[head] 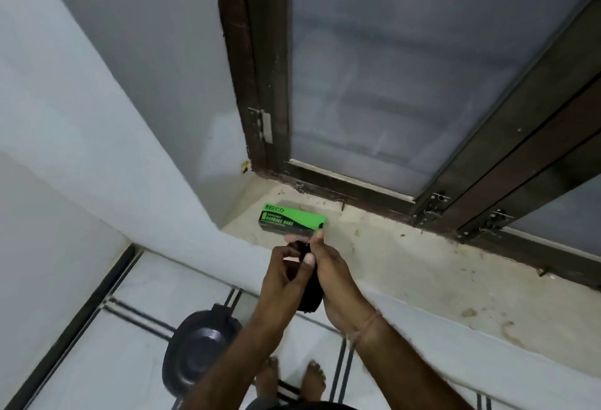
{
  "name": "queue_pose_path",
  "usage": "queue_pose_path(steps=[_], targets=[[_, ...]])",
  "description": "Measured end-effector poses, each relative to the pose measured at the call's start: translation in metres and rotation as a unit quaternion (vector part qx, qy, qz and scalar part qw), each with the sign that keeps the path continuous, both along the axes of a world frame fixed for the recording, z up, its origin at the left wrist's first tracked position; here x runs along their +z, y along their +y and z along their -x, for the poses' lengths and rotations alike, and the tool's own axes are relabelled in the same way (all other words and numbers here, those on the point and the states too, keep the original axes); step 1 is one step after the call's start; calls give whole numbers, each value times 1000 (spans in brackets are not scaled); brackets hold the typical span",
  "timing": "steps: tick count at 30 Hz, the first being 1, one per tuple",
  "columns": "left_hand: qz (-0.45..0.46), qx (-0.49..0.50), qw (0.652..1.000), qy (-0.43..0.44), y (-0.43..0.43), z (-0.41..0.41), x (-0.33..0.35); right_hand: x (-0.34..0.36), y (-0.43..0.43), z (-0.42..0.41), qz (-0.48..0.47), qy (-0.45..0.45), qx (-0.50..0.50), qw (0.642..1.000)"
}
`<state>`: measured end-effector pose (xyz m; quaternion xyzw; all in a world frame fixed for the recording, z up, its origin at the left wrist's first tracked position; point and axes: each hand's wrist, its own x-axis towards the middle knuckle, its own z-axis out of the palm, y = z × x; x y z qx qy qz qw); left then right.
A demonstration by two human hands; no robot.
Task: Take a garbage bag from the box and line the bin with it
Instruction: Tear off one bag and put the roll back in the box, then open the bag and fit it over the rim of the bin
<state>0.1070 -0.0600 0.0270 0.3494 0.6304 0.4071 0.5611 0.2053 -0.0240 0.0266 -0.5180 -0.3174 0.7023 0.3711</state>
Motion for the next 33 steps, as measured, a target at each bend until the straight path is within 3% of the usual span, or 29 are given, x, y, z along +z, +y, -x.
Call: queue_pose_path(steps=[8,14,17,21,24,27,33], targets=[[12,208,977,-39,-36,65,-23,-26,-22,39,-35,10,127,991],[52,323,943,-63,-69,132,-40,-36,-38,71,-63,-72,101,990],[77,285,952,-76,-94,163,-41,-32,-48,94,-79,-69,128,986],[74,107,985,-117,-123,202,-26,-27,-77,148,-89,-67,203,973],[47,24,993,-107,-141,240,-21,-27,-107,196,-77,-52,184,979],[9,52,996,-76,-167,290,-23,-29,-137,233,-76,-64,153,983],[23,144,981,-124,-227,378,-15,-19,-213,300,-13,-98,113,989]])
